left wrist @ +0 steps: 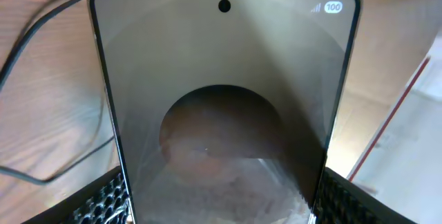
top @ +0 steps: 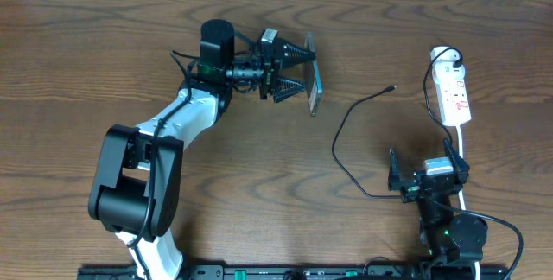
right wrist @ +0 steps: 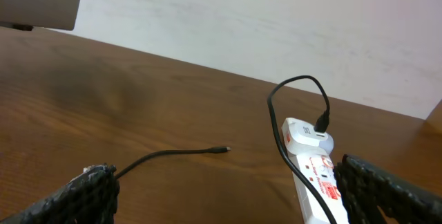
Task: Plug charger to phone and switch on socket
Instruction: 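Hold the phone upright in the left gripper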
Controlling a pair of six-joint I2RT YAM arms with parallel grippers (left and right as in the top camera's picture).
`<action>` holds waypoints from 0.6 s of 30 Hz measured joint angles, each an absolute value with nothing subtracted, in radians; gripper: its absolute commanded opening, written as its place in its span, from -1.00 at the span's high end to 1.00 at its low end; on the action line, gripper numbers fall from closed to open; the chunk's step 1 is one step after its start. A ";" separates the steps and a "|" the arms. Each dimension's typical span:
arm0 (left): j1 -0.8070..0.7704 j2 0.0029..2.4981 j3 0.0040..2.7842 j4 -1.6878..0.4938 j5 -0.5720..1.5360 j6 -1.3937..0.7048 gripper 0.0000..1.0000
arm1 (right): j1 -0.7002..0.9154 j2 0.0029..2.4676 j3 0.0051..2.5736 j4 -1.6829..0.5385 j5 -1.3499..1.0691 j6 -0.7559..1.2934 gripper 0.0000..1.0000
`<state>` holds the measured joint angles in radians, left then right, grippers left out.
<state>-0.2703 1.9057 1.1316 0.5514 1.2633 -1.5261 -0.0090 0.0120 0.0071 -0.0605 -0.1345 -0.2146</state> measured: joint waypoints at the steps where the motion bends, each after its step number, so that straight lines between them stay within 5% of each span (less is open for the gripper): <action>1: -0.269 1.906 1.132 0.552 1.257 -1.545 -0.20 | -0.009 0.012 0.007 -0.060 -0.134 -0.215 -0.99; 18: -0.250 1.906 1.132 0.551 1.205 -1.674 -0.19 | -0.009 0.012 0.007 -0.060 -0.134 -0.215 -0.99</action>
<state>-0.2497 1.9057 1.1316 0.5514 1.2049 -1.6741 -0.0090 0.0120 0.0071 -0.0605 -0.1345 -0.2146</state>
